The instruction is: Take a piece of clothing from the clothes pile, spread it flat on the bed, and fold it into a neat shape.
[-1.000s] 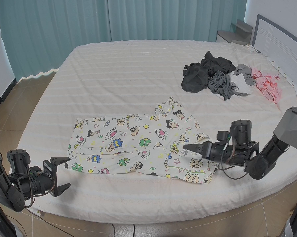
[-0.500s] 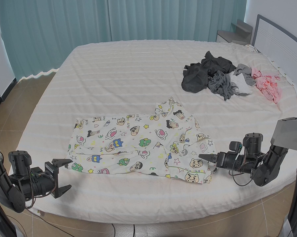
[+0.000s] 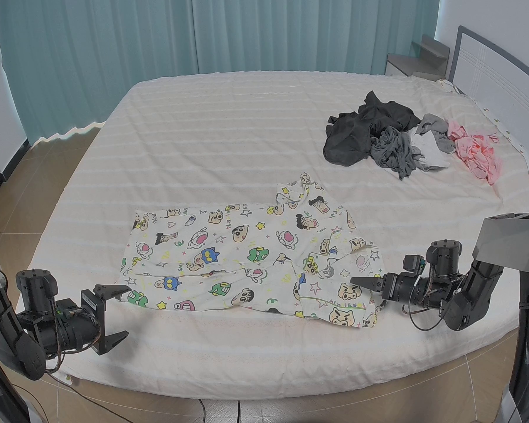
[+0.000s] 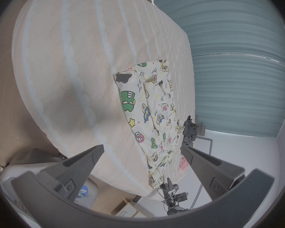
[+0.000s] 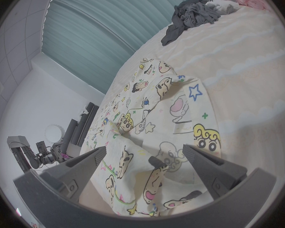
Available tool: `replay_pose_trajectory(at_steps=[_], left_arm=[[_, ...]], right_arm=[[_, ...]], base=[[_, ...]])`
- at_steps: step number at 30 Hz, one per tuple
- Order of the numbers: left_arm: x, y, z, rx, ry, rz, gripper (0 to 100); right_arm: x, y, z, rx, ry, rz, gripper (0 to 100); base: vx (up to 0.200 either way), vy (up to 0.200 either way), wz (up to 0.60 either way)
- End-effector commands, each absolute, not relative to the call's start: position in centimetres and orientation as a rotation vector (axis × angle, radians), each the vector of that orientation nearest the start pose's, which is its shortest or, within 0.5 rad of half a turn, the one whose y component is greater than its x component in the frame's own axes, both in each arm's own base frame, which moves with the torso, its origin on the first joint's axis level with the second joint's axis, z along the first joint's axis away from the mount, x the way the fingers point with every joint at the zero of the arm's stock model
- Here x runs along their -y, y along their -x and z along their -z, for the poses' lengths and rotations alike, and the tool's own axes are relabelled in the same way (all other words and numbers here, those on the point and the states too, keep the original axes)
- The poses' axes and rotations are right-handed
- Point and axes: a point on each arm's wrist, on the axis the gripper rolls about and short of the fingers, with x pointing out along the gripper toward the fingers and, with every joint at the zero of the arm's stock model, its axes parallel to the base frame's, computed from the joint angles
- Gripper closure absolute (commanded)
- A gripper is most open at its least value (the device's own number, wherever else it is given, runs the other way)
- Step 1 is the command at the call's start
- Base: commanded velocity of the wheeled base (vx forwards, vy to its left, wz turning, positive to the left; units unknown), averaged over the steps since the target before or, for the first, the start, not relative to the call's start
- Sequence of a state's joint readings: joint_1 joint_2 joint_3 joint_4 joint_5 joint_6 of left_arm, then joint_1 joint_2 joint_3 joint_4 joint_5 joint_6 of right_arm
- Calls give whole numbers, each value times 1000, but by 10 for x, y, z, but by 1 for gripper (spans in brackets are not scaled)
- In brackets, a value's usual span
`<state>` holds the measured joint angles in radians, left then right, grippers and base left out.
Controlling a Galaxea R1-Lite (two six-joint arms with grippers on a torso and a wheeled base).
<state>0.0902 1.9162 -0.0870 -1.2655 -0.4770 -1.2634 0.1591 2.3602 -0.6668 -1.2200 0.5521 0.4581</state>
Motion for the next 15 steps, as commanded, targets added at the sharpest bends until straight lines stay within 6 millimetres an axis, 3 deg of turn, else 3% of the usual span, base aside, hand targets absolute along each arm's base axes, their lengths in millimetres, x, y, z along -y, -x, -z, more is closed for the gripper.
replay_pose_trajectory(at_steps=[1,15], left_arm=[[-9,-215,-40,-719,1373,-20,0],[-9,-215,-40,-720,1372,-19,0]], right_arm=[[-66,-349,21,-644,-541,-600,0],[-63,-346,25,-684,-577,-716,0]], base=[[0,0,0],[0,0,0]])
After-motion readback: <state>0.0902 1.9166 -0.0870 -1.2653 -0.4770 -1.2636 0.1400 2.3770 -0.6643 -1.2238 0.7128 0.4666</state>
